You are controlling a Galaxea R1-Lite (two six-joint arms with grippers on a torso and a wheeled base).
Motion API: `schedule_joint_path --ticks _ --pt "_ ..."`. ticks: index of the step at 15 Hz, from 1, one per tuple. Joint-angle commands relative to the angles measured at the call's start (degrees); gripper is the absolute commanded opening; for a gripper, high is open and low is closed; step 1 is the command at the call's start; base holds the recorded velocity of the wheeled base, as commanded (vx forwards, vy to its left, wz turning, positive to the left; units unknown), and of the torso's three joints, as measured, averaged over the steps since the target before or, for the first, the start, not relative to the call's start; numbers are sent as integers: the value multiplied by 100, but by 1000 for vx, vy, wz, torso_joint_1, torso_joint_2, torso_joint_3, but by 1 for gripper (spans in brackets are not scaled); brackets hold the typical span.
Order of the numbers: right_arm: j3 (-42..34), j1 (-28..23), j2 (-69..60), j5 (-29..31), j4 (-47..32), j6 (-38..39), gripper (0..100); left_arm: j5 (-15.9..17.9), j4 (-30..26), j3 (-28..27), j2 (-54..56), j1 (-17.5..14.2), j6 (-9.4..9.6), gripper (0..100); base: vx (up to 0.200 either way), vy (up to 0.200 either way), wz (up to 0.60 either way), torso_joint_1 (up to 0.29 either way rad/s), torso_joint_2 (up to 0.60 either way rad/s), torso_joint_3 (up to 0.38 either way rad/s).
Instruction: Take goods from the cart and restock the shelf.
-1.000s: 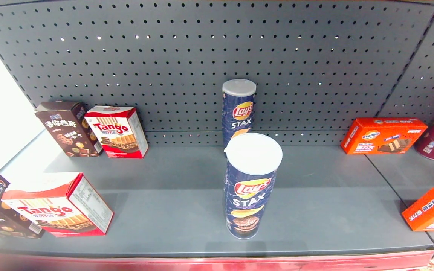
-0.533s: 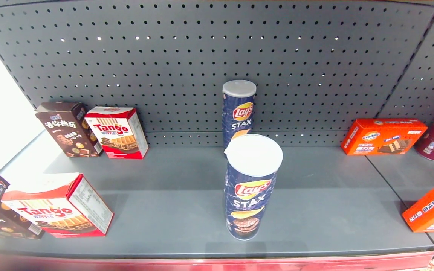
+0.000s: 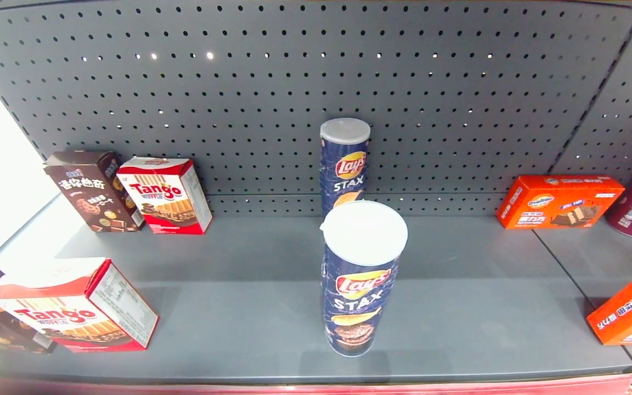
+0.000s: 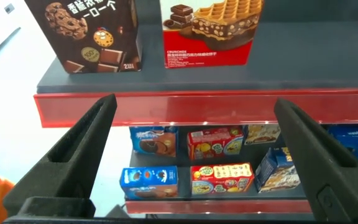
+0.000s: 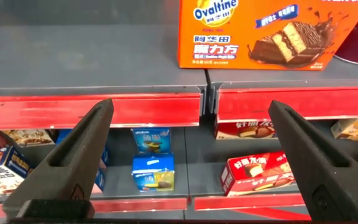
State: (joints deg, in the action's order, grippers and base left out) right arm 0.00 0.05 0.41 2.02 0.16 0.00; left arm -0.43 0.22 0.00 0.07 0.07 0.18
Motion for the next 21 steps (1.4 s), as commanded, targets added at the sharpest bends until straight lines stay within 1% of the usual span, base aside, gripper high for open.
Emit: schedule_joint_path --ticks 1,7,9,10,16,18,21 --pt "0 4 11 0 2 0 100 8 4 0 -7 1 -1 100 -200 0 0 2 -2 -2" --pt "0 4 11 0 2 0 100 -1 4 0 -7 1 8 100 0 0 0 0 0 0" --pt "0 -5 11 0 2 0 100 8 -4 0 -7 1 26 100 0 -200 0 0 0 2" --pt "0 4 11 0 2 0 100 -19 4 0 -7 1 -1 100 0 0 0 0 0 0" --pt "0 4 11 0 2 0 100 -28 4 0 -7 1 -1 100 0 0 0 0 0 0" --pt "0 -5 11 0 2 0 100 -36 4 0 -7 1 -9 100 -200 0 0 2 0 0" --pt "0 4 11 0 2 0 100 -19 4 0 -7 1 -1 100 0 0 0 0 0 0"
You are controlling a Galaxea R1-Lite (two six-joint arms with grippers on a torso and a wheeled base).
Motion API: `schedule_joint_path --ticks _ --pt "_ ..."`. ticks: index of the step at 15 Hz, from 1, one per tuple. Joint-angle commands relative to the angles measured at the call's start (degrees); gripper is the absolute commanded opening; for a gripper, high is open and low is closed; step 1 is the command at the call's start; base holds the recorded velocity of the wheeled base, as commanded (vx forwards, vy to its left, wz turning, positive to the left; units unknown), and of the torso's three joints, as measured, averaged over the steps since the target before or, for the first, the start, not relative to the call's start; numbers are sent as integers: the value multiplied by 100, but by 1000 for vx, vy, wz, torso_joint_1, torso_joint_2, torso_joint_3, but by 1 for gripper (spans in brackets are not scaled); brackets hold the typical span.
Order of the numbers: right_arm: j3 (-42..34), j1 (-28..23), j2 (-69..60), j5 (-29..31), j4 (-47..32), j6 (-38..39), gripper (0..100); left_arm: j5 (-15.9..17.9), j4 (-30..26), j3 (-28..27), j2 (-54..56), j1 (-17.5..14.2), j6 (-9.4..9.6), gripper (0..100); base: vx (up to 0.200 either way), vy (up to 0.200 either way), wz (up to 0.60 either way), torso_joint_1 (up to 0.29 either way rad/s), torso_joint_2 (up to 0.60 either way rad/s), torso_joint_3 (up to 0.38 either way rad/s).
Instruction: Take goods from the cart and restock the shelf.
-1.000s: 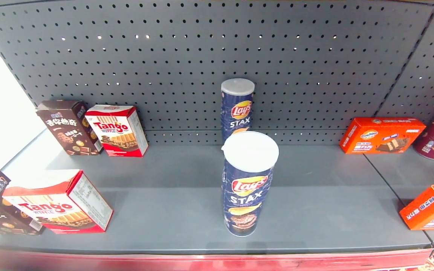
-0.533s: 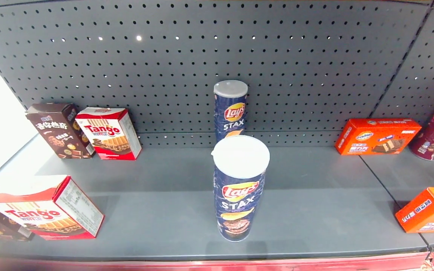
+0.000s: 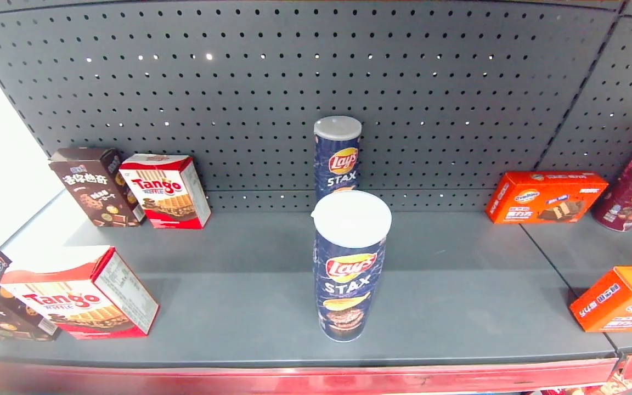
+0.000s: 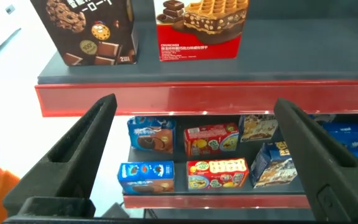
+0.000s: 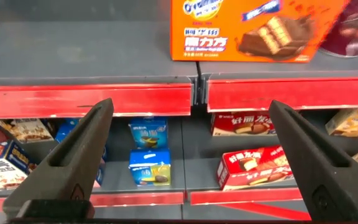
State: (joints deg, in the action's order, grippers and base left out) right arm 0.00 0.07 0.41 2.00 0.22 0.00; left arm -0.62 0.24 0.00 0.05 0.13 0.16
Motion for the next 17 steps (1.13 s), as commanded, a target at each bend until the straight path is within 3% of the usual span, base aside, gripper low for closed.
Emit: schedule_joint_path --ticks 1,17 --pt "0 1 11 2 -4 0 100 1 2 0 -5 -5 2 100 0 0 0 0 0 0" --pt "0 1 11 2 -4 18 100 9 2 0 -5 -5 2 100 -13 0 0 0 0 0"
